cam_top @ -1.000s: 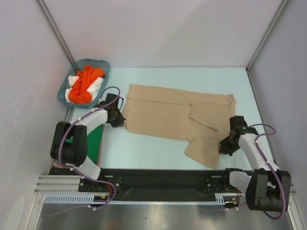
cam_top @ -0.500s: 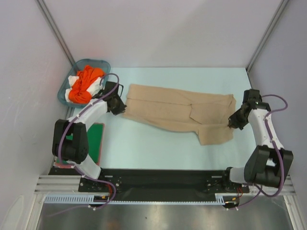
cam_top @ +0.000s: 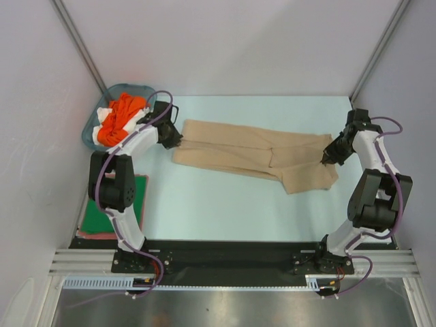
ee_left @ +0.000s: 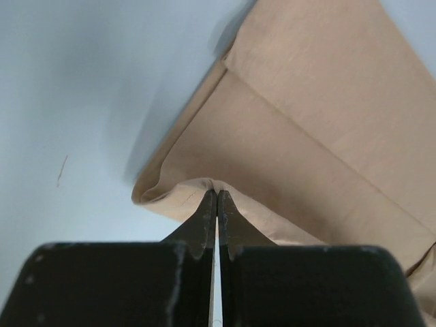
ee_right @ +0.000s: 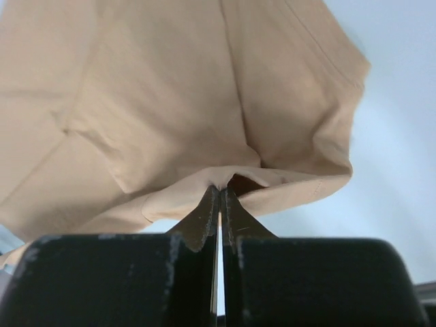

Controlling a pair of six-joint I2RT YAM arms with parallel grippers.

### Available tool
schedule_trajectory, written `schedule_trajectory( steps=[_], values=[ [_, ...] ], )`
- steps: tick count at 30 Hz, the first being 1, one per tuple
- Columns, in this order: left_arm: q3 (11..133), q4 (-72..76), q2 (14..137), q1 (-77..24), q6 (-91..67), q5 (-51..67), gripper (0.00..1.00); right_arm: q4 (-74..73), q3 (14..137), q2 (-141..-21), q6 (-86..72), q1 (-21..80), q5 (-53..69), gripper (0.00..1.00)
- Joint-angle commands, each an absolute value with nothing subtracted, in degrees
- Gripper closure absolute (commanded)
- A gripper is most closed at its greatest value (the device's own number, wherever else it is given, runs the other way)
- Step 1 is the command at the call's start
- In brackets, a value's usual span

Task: Fold and stack the t-shirts
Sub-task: Fold the tshirt

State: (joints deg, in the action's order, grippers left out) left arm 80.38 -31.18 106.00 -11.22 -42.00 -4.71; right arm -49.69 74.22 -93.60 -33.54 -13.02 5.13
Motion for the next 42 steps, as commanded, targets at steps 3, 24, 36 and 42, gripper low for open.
schedule_trajectory(
  steps=[3,24,36,42],
  values=[
    [86.39,-31.99,109.42,-10.81,-42.19,-3.78,1.0,-49.57,80.85,-98.25,-31.82,-14.33,8.17,1.0],
    [91.67,-32.43,114.7,-10.37,-42.89,-5.62,1.0,-48.87,86.22,-107.93,-30.06,-18.46,20.83,1.0],
    [91.94,-32.52,115.22,-9.67,-44.29,-5.8,1.0,-48.08,90.61,-112.14,-29.71,-18.46,24.96,1.0],
    [91.58,-31.82,115.58,-9.58,-45.88,-5.19,1.0,-49.92,94.21,-115.4,-28.48,-18.54,24.17,1.0]
  ],
)
